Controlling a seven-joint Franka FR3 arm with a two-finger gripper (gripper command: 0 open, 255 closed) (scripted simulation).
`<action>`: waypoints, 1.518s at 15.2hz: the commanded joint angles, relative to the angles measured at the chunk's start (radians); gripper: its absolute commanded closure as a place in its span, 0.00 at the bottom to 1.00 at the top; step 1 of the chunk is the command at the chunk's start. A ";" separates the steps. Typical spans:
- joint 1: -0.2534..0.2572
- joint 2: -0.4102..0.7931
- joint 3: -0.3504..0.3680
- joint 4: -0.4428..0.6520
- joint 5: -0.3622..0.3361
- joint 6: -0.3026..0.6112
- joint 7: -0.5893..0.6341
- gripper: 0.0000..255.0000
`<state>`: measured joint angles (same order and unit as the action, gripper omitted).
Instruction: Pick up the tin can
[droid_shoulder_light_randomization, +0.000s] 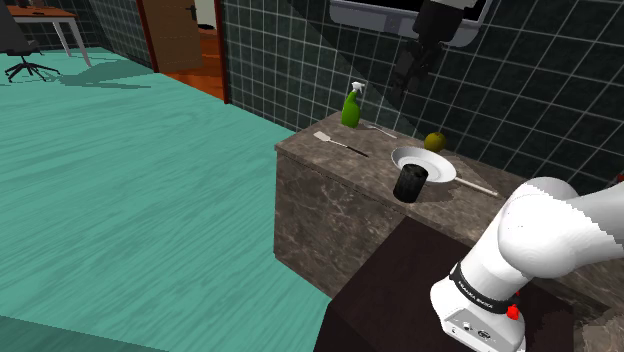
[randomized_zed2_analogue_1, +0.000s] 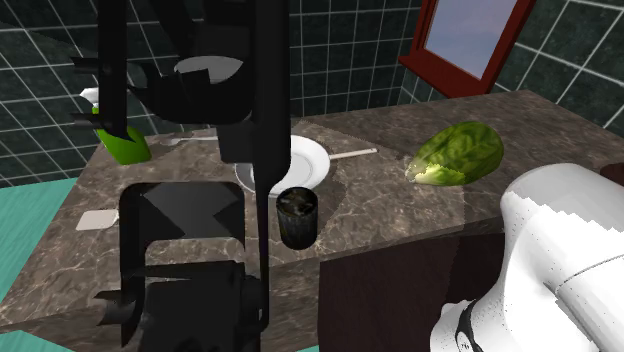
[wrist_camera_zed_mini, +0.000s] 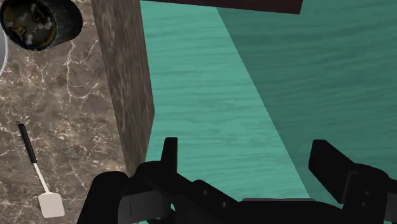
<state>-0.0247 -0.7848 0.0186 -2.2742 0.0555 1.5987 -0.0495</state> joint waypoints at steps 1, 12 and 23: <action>0.000 0.000 0.000 0.000 0.000 0.000 0.000 0.00; -0.140 0.117 -0.104 -0.164 -0.073 0.245 0.058 0.00; -0.279 0.311 -0.223 -0.254 -0.135 0.498 0.117 0.00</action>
<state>-0.2881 -0.4915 -0.1887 -2.5211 -0.0723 2.0727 0.0665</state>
